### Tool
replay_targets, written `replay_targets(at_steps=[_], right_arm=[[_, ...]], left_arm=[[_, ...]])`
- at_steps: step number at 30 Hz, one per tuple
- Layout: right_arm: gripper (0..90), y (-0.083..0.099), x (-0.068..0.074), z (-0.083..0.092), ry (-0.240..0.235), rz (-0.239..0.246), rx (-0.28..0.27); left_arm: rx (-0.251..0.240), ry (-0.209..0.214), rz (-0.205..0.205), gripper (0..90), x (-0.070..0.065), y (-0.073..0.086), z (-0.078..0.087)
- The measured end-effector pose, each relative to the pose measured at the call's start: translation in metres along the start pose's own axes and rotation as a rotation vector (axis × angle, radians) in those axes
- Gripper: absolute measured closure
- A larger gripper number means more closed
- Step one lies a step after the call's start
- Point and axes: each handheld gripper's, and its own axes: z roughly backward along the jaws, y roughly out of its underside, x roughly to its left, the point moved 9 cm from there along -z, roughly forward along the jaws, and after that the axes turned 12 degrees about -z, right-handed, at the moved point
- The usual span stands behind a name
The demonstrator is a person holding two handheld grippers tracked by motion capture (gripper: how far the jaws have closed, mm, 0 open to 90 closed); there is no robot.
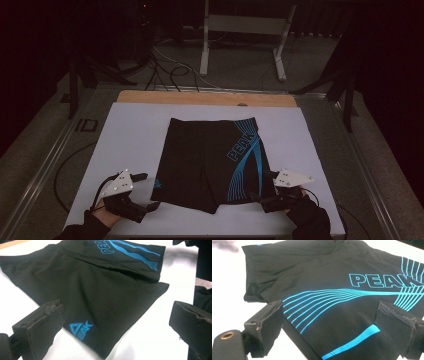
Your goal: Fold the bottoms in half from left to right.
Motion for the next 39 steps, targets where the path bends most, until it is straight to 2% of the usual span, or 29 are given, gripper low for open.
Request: replay_targets(at_steps=[4, 11, 17, 24, 28, 29, 31, 35, 39], right_arm=[[9.3, 0.0, 0.002, 0.0, -0.012, 0.001, 0.002], [9.2, -0.001, 0.004, 0.001, -0.019, 0.003, -0.001], [9.2, 0.004, 0.009, -0.003, -0.041, 0.013, 0.049], [9.2, 0.004, 0.016, -0.005, -0.063, 0.027, 0.073], [9.2, 0.003, 0.019, -0.005, -0.064, 0.037, 0.083], [9.2, 0.001, 0.02, -0.005, -0.069, 0.035, 0.073], [9.2, 0.0, 0.021, -0.006, -0.073, 0.038, 0.076], [9.3, -0.003, 0.022, -0.005, -0.063, 0.042, 0.077], [9.3, -0.014, 0.028, 0.0, -0.076, 0.048, 0.061]], left_arm=[[-0.005, 0.002, 0.012, 0.0, 0.0, 0.0, 0.001], [-0.009, 0.004, 0.008, 0.0, -0.001, -0.002, 0.001], [-0.01, 0.003, -0.008, 0.0, -0.003, -0.003, 0.001], [-0.006, 0.02, -0.032, 0.0, -0.008, -0.008, 0.001], [-0.01, 0.036, -0.041, 0.0, -0.011, -0.012, 0.003], [-0.022, 0.054, -0.033, 0.0, -0.014, -0.015, 0.005], [-0.025, 0.058, -0.031, 0.0, -0.015, -0.016, 0.005], [-0.017, 0.089, -0.044, 0.0, -0.021, -0.021, 0.007], [-0.016, 0.119, -0.052, 0.0, -0.024, -0.027, 0.008]])
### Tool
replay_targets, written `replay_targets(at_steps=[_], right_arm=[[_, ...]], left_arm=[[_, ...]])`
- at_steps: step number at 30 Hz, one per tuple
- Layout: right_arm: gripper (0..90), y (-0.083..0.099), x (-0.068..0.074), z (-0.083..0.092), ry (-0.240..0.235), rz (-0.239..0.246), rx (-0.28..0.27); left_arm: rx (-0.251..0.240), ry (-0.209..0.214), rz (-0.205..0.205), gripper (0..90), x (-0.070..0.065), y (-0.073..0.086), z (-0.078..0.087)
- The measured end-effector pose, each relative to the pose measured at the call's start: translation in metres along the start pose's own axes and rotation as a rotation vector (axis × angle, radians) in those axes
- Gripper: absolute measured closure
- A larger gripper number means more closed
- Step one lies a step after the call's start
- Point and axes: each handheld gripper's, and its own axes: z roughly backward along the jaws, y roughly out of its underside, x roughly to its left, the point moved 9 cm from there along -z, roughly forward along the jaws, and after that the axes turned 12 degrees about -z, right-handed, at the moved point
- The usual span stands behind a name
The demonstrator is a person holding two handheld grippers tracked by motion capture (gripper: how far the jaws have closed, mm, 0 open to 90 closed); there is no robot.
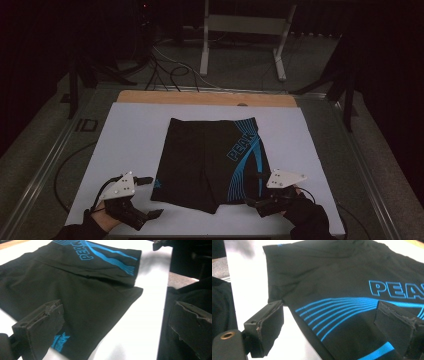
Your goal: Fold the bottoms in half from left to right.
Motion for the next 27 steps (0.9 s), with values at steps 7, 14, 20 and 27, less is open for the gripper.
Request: replay_targets(at_steps=[7, 14, 20, 27], right_arm=[[9.2, -0.014, 0.005, 0.006, -0.02, -0.027, -0.026], [9.3, -0.029, 0.006, 0.012, -0.004, -0.004, -0.037], [9.3, -0.049, 0.001, 0.02, 0.023, 0.013, -0.063], [9.3, -0.075, -0.003, 0.022, 0.025, 0.032, -0.098]], left_arm=[[-0.009, 0.022, -0.005, 0.0, -0.002, -0.01, 0.002], [-0.02, 0.01, 0.016, 0.0, 0.002, -0.018, 0.006], [-0.021, 0.007, 0.021, 0.0, 0.005, -0.023, 0.01], [-0.024, -0.002, 0.019, 0.0, 0.009, -0.033, 0.013]])
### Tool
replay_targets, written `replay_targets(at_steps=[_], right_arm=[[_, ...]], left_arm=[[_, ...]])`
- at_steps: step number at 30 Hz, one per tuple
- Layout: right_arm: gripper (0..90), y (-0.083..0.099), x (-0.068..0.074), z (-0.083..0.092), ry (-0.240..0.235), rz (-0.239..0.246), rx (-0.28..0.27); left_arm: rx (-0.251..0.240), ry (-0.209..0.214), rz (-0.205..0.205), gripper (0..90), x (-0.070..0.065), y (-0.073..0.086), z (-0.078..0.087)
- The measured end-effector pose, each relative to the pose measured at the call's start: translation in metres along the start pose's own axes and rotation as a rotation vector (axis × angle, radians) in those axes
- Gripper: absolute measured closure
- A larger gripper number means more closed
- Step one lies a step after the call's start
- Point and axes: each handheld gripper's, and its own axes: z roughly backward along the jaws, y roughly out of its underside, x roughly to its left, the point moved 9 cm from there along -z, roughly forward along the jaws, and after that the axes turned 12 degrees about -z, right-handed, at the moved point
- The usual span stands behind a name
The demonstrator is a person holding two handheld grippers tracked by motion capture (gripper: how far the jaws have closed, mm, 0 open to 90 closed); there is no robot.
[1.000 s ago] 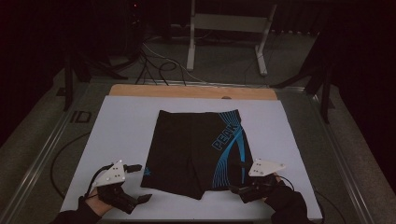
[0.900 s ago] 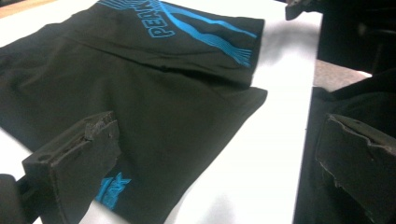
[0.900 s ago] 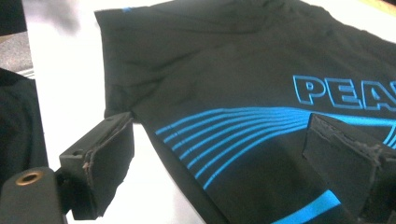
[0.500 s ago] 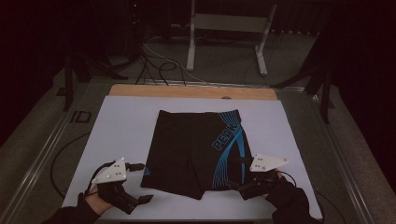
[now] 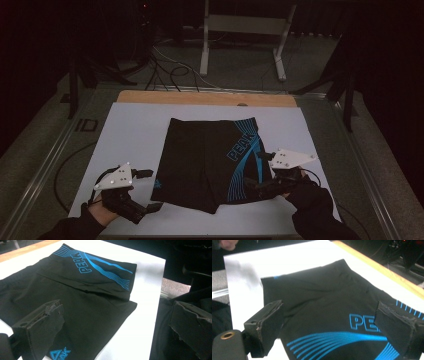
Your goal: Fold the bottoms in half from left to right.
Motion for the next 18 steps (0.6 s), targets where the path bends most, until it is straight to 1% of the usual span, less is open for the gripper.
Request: replay_targets(at_steps=[5, 6, 8, 10, 13, 14, 16, 18], right_arm=[[9.3, -0.016, -0.001, -0.005, -0.003, 0.028, -0.009], [9.4, -0.019, -0.001, -0.007, -0.005, 0.026, -0.014], [9.4, -0.026, -0.003, -0.011, -0.006, 0.035, -0.018], [9.3, -0.031, -0.004, -0.015, -0.007, 0.035, -0.025], [9.4, -0.04, -0.007, -0.023, -0.007, 0.051, -0.027], [9.4, -0.043, -0.007, -0.026, -0.003, 0.045, -0.029], [9.4, -0.049, -0.009, -0.033, -0.006, 0.062, -0.027], [9.4, -0.054, -0.01, -0.038, -0.009, 0.065, -0.026]], left_arm=[[-0.008, -0.011, 0.014, 0.0, 0.004, -0.004, 0.003], [-0.01, -0.017, 0.015, 0.0, 0.004, -0.005, 0.004], [-0.002, -0.036, 0.015, 0.0, 0.007, -0.005, 0.004], [0.007, -0.058, 0.018, 0.0, 0.009, -0.006, 0.005], [0.01, -0.082, 0.033, 0.0, 0.013, -0.008, 0.007], [0.014, -0.091, 0.034, 0.0, 0.014, -0.008, 0.007], [0.017, -0.103, 0.037, 0.0, 0.016, -0.009, 0.008], [0.021, -0.109, 0.039, 0.0, 0.017, -0.009, 0.009]])
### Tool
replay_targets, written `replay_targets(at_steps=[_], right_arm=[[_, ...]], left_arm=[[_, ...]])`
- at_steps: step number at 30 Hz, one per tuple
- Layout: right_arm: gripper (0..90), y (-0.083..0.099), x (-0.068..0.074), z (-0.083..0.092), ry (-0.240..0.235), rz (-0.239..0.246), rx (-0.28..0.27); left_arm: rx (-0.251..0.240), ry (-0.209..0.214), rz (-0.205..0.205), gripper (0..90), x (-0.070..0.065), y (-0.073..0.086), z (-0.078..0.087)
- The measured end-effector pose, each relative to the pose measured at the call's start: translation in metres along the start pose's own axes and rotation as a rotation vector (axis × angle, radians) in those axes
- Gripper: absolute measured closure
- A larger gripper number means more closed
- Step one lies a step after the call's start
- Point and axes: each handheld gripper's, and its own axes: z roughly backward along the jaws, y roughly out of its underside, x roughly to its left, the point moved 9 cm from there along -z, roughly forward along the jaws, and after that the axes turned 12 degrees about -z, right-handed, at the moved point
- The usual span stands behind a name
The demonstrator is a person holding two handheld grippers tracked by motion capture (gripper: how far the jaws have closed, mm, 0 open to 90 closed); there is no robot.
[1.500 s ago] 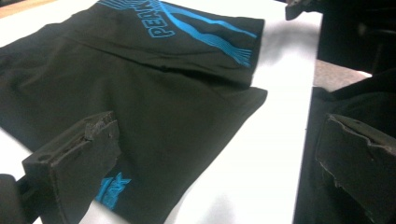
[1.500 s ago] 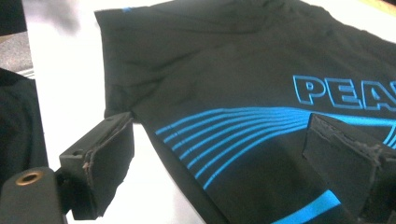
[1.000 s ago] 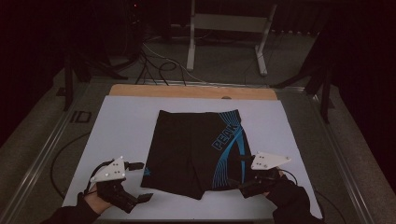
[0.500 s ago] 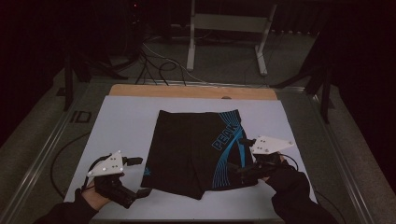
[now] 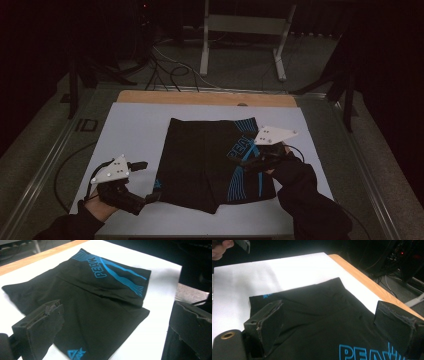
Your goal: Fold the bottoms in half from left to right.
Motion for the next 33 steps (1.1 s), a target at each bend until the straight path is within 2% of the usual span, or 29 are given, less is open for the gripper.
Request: replay_targets(at_steps=[2, 5, 11, 12, 13, 17, 19, 20, 21, 28, 33], right_arm=[[9.4, -0.005, -0.001, -0.007, -0.004, 0.0, 0.002], [9.4, -0.01, -0.003, -0.017, -0.012, 0.008, 0.003], [9.4, -0.017, -0.003, -0.034, -0.012, 0.009, 0.011], [9.4, -0.018, -0.003, -0.039, -0.022, 0.016, 0.013], [9.4, -0.023, -0.001, -0.051, -0.026, 0.023, 0.016], [9.4, -0.025, -0.001, -0.061, -0.024, 0.018, 0.014], [9.4, -0.026, -0.001, -0.073, -0.026, 0.014, 0.02], [9.4, -0.026, -0.001, -0.073, -0.026, 0.014, 0.02], [9.4, -0.026, 0.0, -0.081, -0.028, 0.013, 0.027], [9.4, -0.027, 0.002, -0.104, -0.027, 0.012, 0.038], [9.4, -0.029, 0.005, -0.12, -0.034, 0.015, 0.048]], left_arm=[[0.005, -0.015, 0.0, 0.0, 0.001, 0.0, 0.0], [0.021, -0.047, 0.024, 0.0, 0.003, 0.0, 0.0], [0.032, -0.075, 0.043, 0.0, 0.003, 0.001, -0.004], [0.047, -0.102, 0.054, 0.0, 0.006, 0.002, -0.005], [0.056, -0.128, 0.066, 0.0, 0.008, 0.003, -0.006], [0.075, -0.152, 0.078, 0.0, 0.008, 0.004, -0.008], [0.091, -0.183, 0.072, 0.0, 0.009, 0.007, -0.01], [0.091, -0.183, 0.072, 0.0, 0.009, 0.007, -0.01], [0.098, -0.19, 0.083, 0.0, 0.009, 0.009, -0.012], [0.12, -0.202, 0.085, 0.0, 0.01, 0.019, -0.019], [0.14, -0.195, 0.094, 0.0, 0.01, 0.03, -0.025]])
